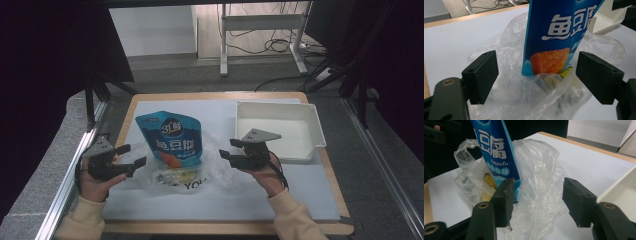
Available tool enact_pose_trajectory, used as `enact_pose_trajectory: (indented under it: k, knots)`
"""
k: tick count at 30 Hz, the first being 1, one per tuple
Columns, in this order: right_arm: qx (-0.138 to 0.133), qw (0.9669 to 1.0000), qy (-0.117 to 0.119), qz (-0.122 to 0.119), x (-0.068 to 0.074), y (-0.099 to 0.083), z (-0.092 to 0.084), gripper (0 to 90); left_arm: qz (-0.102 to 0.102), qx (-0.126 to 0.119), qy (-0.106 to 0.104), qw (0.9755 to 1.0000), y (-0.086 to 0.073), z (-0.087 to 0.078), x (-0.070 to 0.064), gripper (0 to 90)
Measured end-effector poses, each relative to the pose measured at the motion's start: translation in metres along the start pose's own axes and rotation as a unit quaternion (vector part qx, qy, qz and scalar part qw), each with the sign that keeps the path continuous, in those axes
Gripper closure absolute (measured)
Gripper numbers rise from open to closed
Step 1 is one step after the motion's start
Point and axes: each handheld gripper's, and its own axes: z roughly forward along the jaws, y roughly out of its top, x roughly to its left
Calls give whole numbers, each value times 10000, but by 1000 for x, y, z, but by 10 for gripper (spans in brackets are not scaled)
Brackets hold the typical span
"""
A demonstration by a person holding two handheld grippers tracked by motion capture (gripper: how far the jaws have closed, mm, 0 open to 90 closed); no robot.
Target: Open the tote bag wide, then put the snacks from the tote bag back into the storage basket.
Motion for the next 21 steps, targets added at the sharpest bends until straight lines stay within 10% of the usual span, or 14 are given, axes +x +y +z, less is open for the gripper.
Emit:
enact_pose_trajectory:
  k: [21]
  knots:
    - [-137, 9998, 35, -155, 9, 25, 12, 350, 4, 84, -65, 9999, 1, 5, -1, 189]
